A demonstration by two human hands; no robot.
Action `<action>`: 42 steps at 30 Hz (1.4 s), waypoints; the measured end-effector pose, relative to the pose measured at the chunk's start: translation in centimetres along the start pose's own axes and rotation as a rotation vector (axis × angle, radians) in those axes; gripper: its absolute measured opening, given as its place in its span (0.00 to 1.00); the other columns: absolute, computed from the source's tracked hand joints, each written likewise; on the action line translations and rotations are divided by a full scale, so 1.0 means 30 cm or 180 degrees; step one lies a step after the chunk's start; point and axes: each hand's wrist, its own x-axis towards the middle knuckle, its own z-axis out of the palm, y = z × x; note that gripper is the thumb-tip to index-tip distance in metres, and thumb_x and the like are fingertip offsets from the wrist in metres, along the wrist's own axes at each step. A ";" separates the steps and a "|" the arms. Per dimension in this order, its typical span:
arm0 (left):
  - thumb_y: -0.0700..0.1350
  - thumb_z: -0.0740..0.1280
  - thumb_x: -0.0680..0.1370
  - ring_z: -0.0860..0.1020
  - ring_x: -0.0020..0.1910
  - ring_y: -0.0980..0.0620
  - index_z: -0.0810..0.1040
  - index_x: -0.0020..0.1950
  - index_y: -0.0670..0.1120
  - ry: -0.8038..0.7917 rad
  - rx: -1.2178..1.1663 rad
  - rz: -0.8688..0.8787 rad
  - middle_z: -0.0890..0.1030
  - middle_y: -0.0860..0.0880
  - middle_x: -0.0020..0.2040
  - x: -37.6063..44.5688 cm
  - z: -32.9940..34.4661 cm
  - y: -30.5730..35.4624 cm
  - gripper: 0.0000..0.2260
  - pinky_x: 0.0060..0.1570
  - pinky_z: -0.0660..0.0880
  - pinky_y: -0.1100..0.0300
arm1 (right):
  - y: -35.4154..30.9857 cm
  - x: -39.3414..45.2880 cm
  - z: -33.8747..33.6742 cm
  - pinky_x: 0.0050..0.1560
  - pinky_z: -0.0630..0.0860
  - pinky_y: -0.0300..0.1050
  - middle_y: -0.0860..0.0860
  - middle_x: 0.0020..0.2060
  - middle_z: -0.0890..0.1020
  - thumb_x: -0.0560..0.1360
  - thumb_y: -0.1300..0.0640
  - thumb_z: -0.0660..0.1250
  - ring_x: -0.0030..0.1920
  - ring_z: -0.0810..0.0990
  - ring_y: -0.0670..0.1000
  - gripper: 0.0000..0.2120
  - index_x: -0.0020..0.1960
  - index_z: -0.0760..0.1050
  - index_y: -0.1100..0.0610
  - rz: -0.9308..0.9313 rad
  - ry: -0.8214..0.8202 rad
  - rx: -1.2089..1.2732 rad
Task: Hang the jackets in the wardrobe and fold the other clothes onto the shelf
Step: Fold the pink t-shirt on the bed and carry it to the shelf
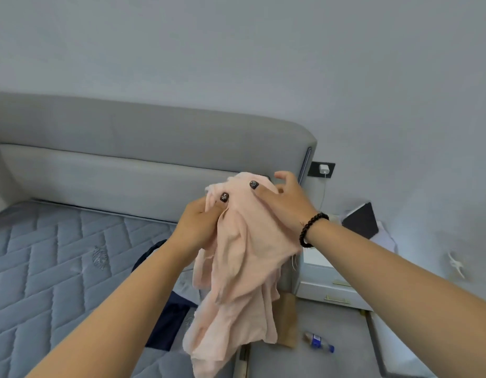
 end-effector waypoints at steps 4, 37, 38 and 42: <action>0.54 0.62 0.81 0.80 0.37 0.51 0.83 0.41 0.48 0.0139 -0.0332 0.0114 0.84 0.45 0.40 -0.102 0.052 0.072 0.16 0.36 0.75 0.59 | 0.080 -0.172 -0.067 0.54 0.70 0.40 0.41 0.54 0.74 0.63 0.34 0.73 0.56 0.74 0.43 0.48 0.74 0.56 0.50 -0.0041 -0.0287 0.0160; 0.70 0.63 0.70 0.82 0.54 0.56 0.79 0.56 0.56 -0.2513 -0.0772 0.0602 0.84 0.55 0.51 -0.876 0.405 0.411 0.24 0.44 0.80 0.60 | -0.387 -0.853 -0.684 0.48 0.73 0.56 0.58 0.39 0.72 0.74 0.64 0.63 0.42 0.73 0.55 0.05 0.39 0.71 0.61 -0.0514 0.1190 0.1660; 0.67 0.69 0.69 0.82 0.53 0.55 0.77 0.60 0.55 -0.2364 -0.0392 0.0784 0.84 0.55 0.53 -0.872 0.424 0.408 0.25 0.43 0.80 0.59 | -0.408 -0.855 -0.711 0.46 0.71 0.53 0.58 0.40 0.71 0.74 0.64 0.63 0.42 0.72 0.55 0.04 0.40 0.70 0.60 -0.0635 0.1259 0.1656; 0.46 0.69 0.77 0.79 0.36 0.50 0.78 0.48 0.39 -0.1890 0.0017 0.1109 0.83 0.45 0.38 -0.860 0.505 0.417 0.09 0.36 0.73 0.59 | -0.447 -0.870 -0.821 0.44 0.69 0.51 0.56 0.35 0.70 0.74 0.64 0.62 0.41 0.71 0.54 0.10 0.35 0.67 0.56 -0.0911 0.1462 0.1628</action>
